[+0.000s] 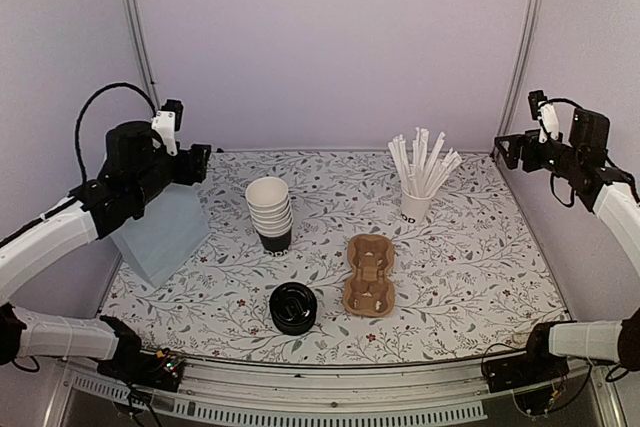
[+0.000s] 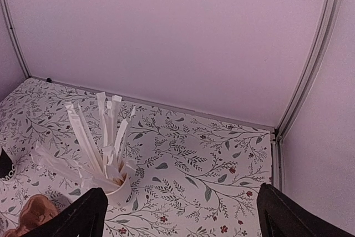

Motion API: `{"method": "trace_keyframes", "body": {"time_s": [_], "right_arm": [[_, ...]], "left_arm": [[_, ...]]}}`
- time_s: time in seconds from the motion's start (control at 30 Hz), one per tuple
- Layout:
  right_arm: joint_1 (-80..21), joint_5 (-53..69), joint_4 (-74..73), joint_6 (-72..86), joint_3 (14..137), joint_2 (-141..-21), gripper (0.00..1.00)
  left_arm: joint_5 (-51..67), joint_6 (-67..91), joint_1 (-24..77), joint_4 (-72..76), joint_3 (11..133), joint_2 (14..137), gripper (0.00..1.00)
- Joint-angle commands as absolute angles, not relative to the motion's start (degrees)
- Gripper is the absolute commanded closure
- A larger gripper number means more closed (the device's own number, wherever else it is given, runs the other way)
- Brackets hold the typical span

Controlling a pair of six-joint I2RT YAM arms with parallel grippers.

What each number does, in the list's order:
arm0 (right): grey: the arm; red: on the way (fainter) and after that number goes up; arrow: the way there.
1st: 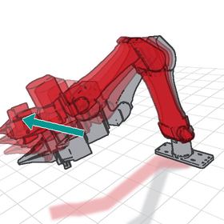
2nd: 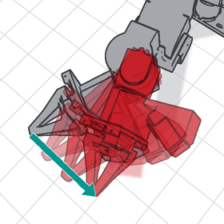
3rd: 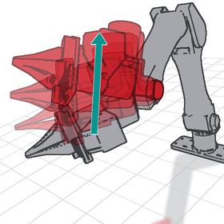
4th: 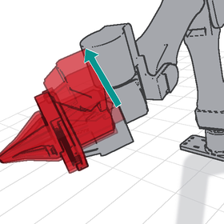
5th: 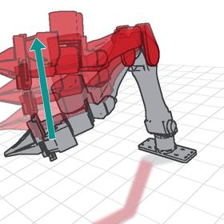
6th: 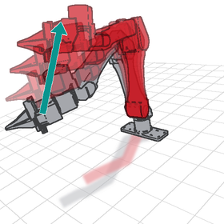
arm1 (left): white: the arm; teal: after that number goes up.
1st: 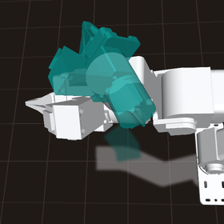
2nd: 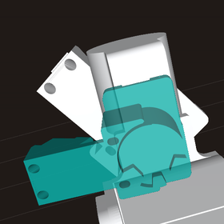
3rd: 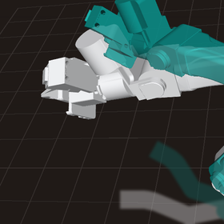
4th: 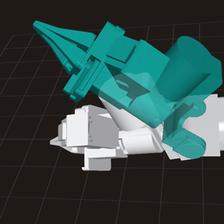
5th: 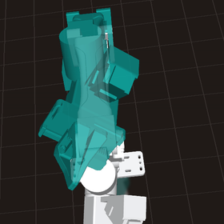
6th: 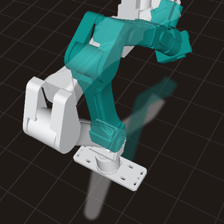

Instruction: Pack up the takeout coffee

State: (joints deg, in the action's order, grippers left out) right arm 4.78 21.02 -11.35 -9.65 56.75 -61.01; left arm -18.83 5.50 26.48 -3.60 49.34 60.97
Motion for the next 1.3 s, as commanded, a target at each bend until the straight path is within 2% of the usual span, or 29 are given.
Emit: {"method": "trace_keyframes", "body": {"time_s": [0.0,0.27,0.53,0.73,1.0,1.27], "right_arm": [[6.21,20.62,-5.8,-6.95,54.24,-62.43,0.02],[7.52,29.8,-4.66,-11.02,51.38,-65.09,0.01],[7.87,37.78,-4.86,-13.09,50.79,-66.45,0.01],[7.98,41.05,-4.25,-13.62,50.29,-67.44,0.01],[8.01,42.53,-3.83,-14.56,49.56,-67.43,0.01],[8.06,42.45,-4.7,-16.54,49.48,-66.89,0.01]], "left_arm": [[-10.1,4.09,25.77,-0.67,52.33,60.67,0.24],[-3.96,4.63,34.73,-12.8,66.44,65.87,0.34],[-6.99,7.23,45.15,-29.41,80.63,75.03,0.49],[-7.27,9.55,49.74,-39.66,85.03,80.91,0.51],[-10.42,9.5,51.69,-50.45,92.19,89.55,0.52],[-14.8,10.51,51.68,-58.44,98.98,98.13,0.63]]}}
